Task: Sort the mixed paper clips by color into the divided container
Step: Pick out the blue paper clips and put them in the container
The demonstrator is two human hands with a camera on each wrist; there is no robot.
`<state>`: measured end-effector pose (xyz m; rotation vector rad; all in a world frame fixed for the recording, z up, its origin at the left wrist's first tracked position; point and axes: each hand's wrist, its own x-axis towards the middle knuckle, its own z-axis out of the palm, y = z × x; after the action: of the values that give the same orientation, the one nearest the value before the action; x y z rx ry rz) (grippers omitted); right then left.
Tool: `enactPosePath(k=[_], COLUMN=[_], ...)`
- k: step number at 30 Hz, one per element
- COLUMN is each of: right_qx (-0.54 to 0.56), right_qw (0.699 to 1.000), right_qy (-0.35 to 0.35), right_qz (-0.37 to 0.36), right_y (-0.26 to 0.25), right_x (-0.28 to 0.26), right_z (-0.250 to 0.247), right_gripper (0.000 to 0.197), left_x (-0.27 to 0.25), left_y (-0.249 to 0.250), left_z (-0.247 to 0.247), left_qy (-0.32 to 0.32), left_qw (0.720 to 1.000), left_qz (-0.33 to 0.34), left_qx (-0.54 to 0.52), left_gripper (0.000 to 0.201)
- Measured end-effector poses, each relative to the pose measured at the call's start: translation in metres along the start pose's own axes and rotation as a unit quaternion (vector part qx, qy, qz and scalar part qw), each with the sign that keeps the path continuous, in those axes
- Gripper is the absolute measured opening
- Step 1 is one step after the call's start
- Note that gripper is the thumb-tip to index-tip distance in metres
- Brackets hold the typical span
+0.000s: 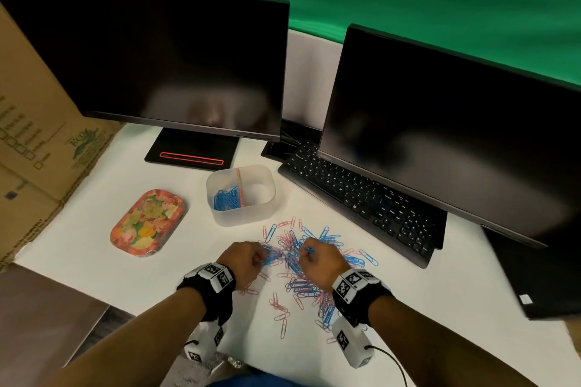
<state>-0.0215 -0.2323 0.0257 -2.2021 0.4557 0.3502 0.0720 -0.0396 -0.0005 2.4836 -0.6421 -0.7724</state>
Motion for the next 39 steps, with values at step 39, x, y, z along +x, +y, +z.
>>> enactPosePath(k=[39], right_qx=[0.315], right_qw=[0.939], right_qy=[-0.074], right_qz=[0.118], right_y=[-0.176], right_x=[0.119], right_z=[0.001], right_gripper=[0.006], left_x=[0.027], left_y=[0.013], left_z=[-0.15], left_qy=[0.106], left_qw=[0.896], left_qz=[-0.23], left_qx=[-0.365], left_gripper=[0.019])
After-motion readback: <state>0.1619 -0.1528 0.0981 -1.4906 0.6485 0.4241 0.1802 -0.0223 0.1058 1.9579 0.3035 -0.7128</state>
